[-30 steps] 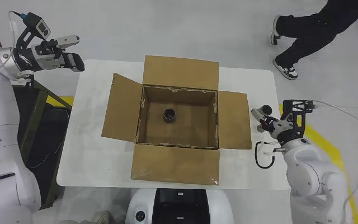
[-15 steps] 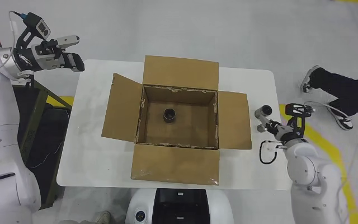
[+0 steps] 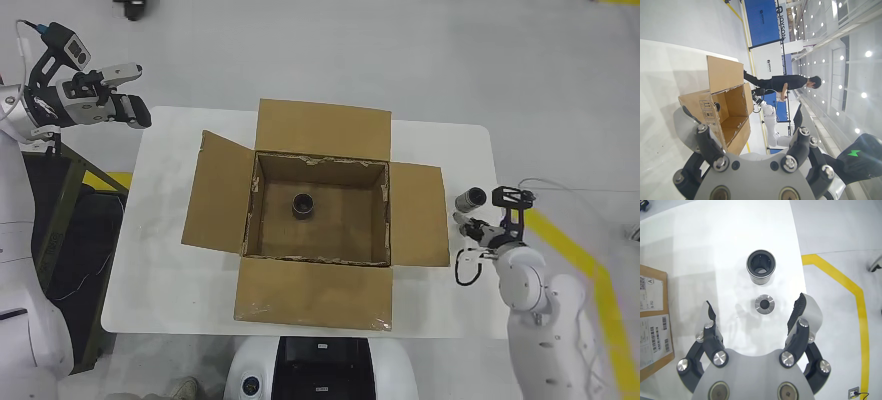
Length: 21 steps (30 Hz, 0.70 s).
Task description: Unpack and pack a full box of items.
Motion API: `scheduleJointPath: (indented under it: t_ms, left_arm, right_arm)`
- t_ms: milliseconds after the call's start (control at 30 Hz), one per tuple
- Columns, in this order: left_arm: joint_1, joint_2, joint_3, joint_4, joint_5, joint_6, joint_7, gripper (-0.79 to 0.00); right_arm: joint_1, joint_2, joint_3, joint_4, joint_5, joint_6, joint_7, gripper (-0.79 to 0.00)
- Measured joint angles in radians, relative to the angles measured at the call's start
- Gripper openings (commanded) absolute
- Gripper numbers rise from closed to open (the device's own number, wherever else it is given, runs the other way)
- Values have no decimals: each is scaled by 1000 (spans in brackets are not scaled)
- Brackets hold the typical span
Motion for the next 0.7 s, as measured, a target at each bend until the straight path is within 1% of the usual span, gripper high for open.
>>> scheduleJointPath:
  t_ms: [167,500,700]
  left_arm:
    - [0,0,0,0,0,0,0,0]
    - [0,0,0,0,0,0,0,0]
    - [0,0,0,0,0,0,0,0]
  right_arm:
    - [28,2,-11,56,-2,0,14,-52]
    - [67,7,-17,148,12,-2,17,-172]
    - [89,10,-21,193,24,-5,13,-203]
